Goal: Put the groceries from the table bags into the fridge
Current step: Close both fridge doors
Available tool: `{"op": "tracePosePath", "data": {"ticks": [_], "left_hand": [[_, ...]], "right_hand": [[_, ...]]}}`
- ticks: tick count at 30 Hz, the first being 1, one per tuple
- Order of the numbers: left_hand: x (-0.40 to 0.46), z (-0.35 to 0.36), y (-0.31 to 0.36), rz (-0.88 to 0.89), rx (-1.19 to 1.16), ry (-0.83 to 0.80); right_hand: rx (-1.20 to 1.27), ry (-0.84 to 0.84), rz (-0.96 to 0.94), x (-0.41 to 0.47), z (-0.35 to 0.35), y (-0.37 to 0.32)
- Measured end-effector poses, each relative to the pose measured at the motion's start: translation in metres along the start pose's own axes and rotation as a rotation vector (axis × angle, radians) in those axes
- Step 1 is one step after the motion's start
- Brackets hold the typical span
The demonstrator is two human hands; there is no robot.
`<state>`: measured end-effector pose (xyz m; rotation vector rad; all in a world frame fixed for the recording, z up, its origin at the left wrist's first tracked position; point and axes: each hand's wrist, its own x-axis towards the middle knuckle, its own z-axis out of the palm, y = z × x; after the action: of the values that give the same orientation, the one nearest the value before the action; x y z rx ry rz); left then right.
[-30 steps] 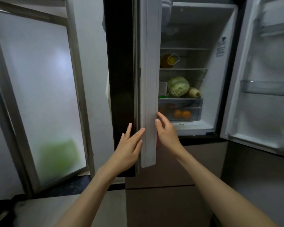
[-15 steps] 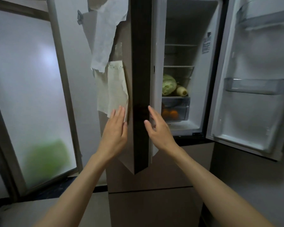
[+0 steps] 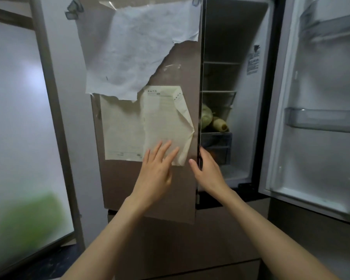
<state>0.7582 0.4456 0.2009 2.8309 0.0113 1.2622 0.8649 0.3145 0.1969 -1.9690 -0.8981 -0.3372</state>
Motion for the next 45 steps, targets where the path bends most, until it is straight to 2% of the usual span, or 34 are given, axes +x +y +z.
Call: {"op": "tracePosePath", "data": {"ticks": [7, 10, 12, 15, 22, 32, 39, 45], "left_hand": [[0.030, 0.032, -0.030, -0.123, 0.185, -0.239], [0.029, 0.045, -0.041, -0.081, 0.203, -0.188], [0.028, 0.049, -0.044, -0.070, 0.220, -0.146], [0.029, 0.046, -0.046, -0.090, 0.257, -0.216], [0.029, 0.054, -0.047, -0.069, 0.261, -0.151], [0.039, 0.054, -0.036, -0.196, 0.326, -0.292], [0.054, 0.059, -0.027, -0.258, 0.320, -0.322], [0.054, 0.061, -0.025, -0.243, 0.308, -0.301]], "right_hand": [[-0.261, 0.053, -0.047, 0.035, 0.008, 0.023], [-0.455, 0.184, -0.242, 0.037, 0.011, 0.031], [-0.575, 0.198, -0.359, 0.040, 0.016, 0.036], [-0.689, 0.187, -0.448, 0.047, 0.017, 0.041], [-0.709, 0.176, -0.477, 0.055, 0.018, 0.049], [-0.739, 0.127, -0.436, 0.066, 0.016, 0.051], [-0.738, -0.019, -0.386, 0.082, 0.008, 0.047], [-0.677, -0.092, -0.374, 0.078, -0.002, 0.040]]}}
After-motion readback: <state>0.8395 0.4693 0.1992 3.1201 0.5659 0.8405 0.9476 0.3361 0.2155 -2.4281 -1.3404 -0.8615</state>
